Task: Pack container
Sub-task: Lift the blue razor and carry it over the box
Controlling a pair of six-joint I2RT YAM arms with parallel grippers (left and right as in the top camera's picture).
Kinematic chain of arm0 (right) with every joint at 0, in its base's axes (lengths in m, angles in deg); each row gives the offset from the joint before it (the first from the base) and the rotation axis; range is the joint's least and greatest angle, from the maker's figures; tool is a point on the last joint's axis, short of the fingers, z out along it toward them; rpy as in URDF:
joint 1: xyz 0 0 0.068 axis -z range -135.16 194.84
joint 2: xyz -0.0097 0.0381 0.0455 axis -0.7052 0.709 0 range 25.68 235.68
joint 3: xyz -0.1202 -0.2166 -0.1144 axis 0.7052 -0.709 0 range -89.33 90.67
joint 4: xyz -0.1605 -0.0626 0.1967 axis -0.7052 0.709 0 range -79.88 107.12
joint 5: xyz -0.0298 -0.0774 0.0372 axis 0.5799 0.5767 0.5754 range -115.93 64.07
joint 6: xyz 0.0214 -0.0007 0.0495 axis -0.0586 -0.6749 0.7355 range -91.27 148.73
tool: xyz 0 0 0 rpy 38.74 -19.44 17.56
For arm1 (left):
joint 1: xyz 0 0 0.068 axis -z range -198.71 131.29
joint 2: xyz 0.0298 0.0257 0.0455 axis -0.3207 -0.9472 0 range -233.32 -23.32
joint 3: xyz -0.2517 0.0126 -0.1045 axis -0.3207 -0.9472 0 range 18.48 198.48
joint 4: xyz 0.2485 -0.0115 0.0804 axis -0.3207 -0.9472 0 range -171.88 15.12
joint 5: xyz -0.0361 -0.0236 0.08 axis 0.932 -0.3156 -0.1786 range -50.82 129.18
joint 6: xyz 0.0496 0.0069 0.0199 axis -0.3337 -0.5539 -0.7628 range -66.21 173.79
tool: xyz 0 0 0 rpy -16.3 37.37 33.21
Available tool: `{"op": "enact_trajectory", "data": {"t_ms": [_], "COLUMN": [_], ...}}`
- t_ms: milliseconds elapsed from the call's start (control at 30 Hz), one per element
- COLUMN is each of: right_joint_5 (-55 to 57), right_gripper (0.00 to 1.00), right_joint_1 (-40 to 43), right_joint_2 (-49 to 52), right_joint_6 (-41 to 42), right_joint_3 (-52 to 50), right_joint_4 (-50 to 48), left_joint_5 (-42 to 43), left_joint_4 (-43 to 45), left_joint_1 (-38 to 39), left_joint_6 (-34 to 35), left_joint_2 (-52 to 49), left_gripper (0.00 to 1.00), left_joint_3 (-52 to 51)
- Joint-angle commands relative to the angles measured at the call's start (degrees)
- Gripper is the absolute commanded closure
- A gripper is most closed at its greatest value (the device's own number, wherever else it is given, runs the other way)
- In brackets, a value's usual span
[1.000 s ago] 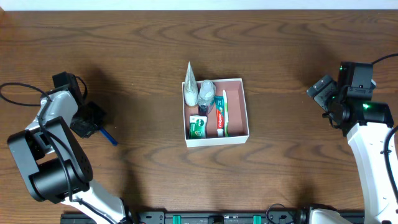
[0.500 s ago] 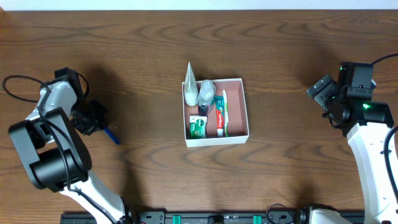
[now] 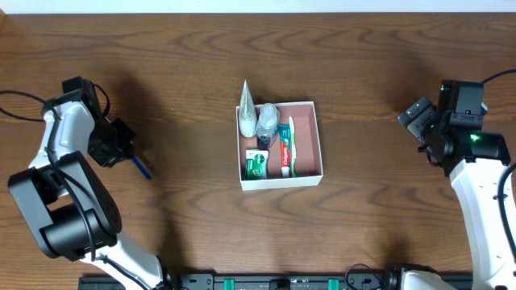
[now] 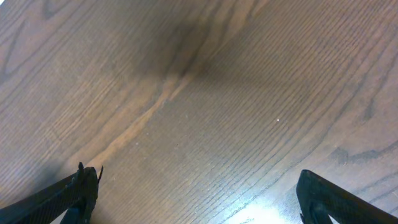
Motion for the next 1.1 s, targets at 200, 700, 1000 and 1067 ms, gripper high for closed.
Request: {"op": "enact_trajectory", "data": {"t_ms": [200, 700, 1000, 1067], "right_joint_5": [0.42, 0.42, 0.42, 0.42], "right_gripper": [0.01, 0.01, 0.01, 0.01], "right_joint_1": [0.37, 0.37, 0.37, 0.37], "right_joint_2": [-0.72, -0.72, -0.72, -0.72], "right_joint_6": [-0.52, -0.52, -0.52, -0.52], "right_joint_3": [0.17, 0.17, 0.17, 0.17], "right_joint_4": [0.07, 0.04, 0.07, 0.04], "left_joint_5": [3.39, 13.49, 7.65, 1.09], "left_joint_4": [-2.54, -6.54, 1.92, 3.74], "left_joint_1": [4.35, 20.46, 42.77, 48.46], "left_joint_6": [-5.35, -12.5, -4.28, -1.81], "left_joint_2": [1.99, 18.43, 29.09, 29.2], "left_gripper": [0.94, 0.94, 0.94, 0.94], "left_joint_3": [6.47, 18.51, 18.51, 18.51]}}
